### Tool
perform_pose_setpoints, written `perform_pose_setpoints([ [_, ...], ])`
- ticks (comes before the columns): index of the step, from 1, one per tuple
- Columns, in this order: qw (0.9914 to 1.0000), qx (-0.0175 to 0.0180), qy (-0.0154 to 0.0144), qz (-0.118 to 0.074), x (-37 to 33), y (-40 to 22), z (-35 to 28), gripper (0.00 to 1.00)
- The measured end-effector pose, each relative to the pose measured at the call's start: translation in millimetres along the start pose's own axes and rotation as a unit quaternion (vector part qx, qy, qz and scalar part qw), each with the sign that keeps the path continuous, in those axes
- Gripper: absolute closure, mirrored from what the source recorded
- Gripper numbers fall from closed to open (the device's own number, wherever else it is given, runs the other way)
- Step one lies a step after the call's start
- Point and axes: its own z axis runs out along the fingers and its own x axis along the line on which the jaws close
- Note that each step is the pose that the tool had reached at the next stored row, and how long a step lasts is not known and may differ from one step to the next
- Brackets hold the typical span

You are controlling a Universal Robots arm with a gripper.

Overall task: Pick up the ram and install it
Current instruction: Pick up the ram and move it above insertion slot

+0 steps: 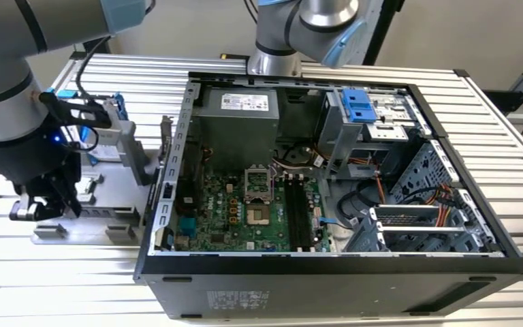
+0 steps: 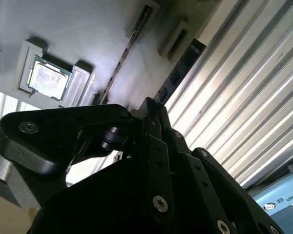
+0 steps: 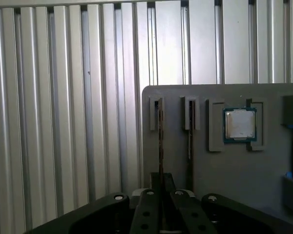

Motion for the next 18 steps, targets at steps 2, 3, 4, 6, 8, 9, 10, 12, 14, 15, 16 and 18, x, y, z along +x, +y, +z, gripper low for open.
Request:
perform_pose_setpoints([
  [2,1.00000,0.0000,0.0000,0.000,0.0,0.1,-3.0,1.00],
  [3,1.00000,0.0001,-0.0001,0.000,0.1,0.1,-4.4,1.00],
  [4,1.00000,0.0001,-0.0001,0.000,0.1,0.2,-5.8,1.00],
  [6,1.00000,0.0000,-0.0001,0.000,0.1,0.3,-9.0,1.00],
  [8,1.00000,0.0000,-0.0001,0.000,0.2,0.4,-12.3,1.00],
  [9,1.00000,0.0000,0.0000,0.000,0.2,0.5,-13.9,1.00],
  [10,1.00000,0.0000,-0.0001,0.000,0.2,0.5,-15.5,1.00],
  [12,1.00000,0.0000,0.0000,0.000,0.3,0.6,-18.8,1.00],
  [14,1.00000,0.0001,-0.0001,0.000,0.3,0.7,-21.6,1.00],
  [15,1.00000,0.0000,0.0000,0.000,0.4,0.7,-23.0,1.00],
  [16,1.00000,0.0000,0.0000,0.000,0.4,0.8,-24.2,1.00],
  [18,1.00000,0.0000,0.0000,0.000,0.4,0.8,-26.1,1.00],
])
